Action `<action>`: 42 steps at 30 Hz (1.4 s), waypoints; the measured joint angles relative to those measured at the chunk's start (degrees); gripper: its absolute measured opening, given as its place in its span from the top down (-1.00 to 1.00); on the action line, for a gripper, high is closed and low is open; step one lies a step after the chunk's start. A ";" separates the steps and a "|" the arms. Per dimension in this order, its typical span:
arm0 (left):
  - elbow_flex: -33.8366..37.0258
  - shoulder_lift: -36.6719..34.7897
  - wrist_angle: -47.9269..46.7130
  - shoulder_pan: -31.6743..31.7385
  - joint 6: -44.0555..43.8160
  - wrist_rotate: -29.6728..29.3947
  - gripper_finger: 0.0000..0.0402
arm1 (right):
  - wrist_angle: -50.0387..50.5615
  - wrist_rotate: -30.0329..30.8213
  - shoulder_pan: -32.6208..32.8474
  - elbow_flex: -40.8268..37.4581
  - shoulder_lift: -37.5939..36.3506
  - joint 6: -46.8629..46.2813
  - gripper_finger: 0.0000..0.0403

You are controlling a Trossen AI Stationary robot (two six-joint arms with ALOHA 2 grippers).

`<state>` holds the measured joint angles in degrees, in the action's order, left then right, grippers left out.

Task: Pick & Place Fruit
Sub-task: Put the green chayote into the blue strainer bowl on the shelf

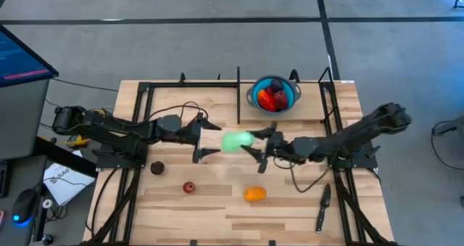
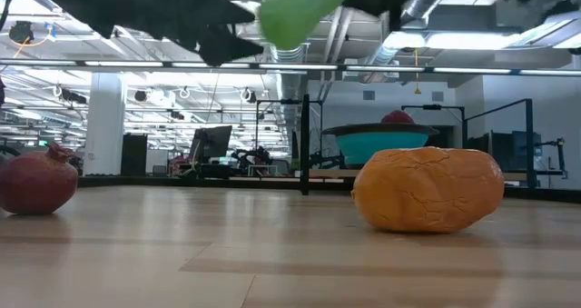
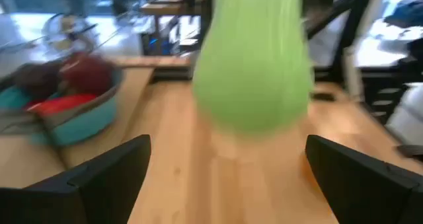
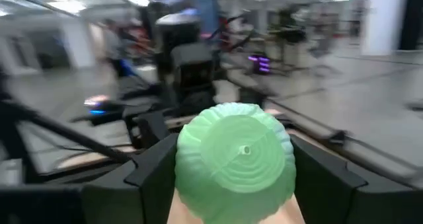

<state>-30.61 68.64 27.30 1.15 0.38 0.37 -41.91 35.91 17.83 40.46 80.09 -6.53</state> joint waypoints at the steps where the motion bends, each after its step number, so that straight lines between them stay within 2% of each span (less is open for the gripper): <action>1: 0.00 0.00 -0.78 0.27 0.02 -0.77 -0.98 | 4.79 2.98 0.59 0.93 -2.57 -0.23 -0.19; 4: 0.03 0.02 -2.29 0.50 0.03 -2.99 -0.96 | 21.75 11.96 1.44 5.97 -9.27 -1.85 -0.19; 7: 0.04 0.02 -1.87 0.48 0.17 -3.42 -0.92 | 39.26 17.74 -0.23 13.16 -12.92 -6.66 -0.19; 10: 0.04 0.02 -1.79 0.48 0.61 -3.42 -0.89 | 53.90 19.06 -4.78 19.75 -13.36 -13.75 -0.19; 13: 0.04 0.02 -1.55 0.48 0.66 -3.42 -0.86 | 64.17 18.58 -10.78 24.78 -11.38 -17.49 -0.19; 18: 0.04 0.02 -1.31 0.46 0.66 -3.42 -0.83 | 69.81 6.20 -22.57 28.98 -5.83 -19.10 -0.19; 23: 0.04 0.02 -1.17 0.31 0.63 -3.41 -0.80 | 73.43 -2.74 -33.55 30.56 -1.39 -18.09 -0.19; 27: 0.07 0.02 -1.13 0.18 0.64 -3.40 -0.78 | 73.19 -19.82 -43.16 30.61 -0.13 -16.63 -0.19; 29: 0.07 0.02 -1.10 0.16 0.63 -3.39 -0.77 | 73.45 -25.64 -47.38 30.61 -0.06 -16.63 -0.19; 37: 0.07 0.02 -1.03 0.15 0.40 -3.37 -0.77 | 72.93 -38.21 -55.33 30.62 0.04 -16.87 -0.20; 42: 0.07 0.01 -0.69 0.15 0.21 -3.35 -0.77 | 71.99 -40.54 -56.45 30.61 3.91 -16.41 -0.26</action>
<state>-30.55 68.65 26.61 1.30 0.59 -2.98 30.08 -4.64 -38.62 71.07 84.00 -22.94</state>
